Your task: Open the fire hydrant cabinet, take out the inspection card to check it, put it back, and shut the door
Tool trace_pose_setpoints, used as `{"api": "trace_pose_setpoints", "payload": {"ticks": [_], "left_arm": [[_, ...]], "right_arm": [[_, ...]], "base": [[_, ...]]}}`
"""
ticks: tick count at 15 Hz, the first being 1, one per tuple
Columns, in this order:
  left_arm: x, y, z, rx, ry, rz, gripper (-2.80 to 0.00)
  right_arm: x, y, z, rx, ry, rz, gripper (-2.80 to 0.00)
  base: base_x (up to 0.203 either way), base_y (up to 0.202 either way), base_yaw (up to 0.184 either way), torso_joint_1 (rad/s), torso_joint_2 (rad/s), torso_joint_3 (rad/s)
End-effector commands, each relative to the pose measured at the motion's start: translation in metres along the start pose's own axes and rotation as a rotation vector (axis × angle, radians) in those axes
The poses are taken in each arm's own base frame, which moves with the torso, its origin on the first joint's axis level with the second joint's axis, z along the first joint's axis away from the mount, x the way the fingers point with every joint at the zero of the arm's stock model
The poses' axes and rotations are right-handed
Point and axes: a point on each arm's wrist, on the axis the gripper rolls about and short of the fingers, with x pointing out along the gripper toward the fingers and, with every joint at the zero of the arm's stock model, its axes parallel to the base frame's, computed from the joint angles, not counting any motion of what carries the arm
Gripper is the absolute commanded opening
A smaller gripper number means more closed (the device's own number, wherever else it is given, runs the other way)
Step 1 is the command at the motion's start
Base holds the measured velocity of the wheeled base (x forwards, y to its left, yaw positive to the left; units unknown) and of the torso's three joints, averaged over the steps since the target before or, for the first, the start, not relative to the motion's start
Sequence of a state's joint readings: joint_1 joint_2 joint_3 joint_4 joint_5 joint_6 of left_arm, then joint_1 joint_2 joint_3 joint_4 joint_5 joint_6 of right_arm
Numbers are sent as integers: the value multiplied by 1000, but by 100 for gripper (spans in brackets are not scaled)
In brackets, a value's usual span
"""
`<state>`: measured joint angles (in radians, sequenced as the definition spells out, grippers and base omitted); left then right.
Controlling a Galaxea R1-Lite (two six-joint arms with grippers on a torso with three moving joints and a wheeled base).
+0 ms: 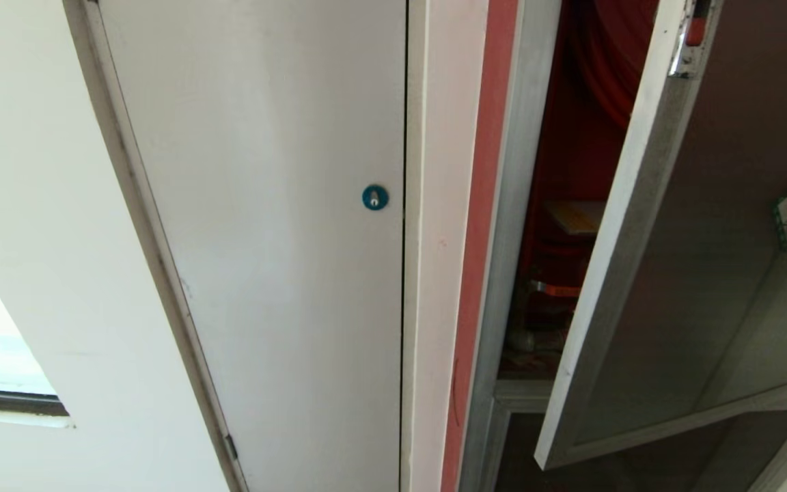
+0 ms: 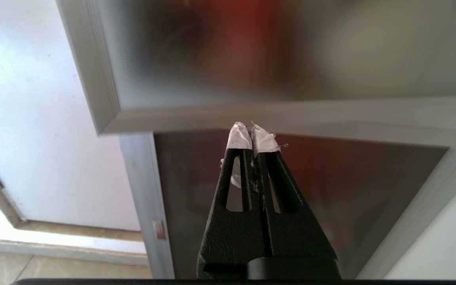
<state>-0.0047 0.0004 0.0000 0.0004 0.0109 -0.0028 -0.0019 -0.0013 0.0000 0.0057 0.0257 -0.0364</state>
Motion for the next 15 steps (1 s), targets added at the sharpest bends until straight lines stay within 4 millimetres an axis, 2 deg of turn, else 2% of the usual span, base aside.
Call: {"api": "trace_pose_setpoints", "payload": {"ticks": [1,6,15], "left_arm": [[0,0,0,-1,1,0,-280],[0,0,0,-5,1,0,-280],[0,0,0,-5,-1,0,-280]], "right_arm": [[0,0,0,0,3,2,-280],[0,0,0,0,3,1,-280],[0,0,0,0,3,2,-280]], "base": [[193,0,1,2,2,2],[173,0,0,4,4,3],[0,0,0,0,0,0]]}}
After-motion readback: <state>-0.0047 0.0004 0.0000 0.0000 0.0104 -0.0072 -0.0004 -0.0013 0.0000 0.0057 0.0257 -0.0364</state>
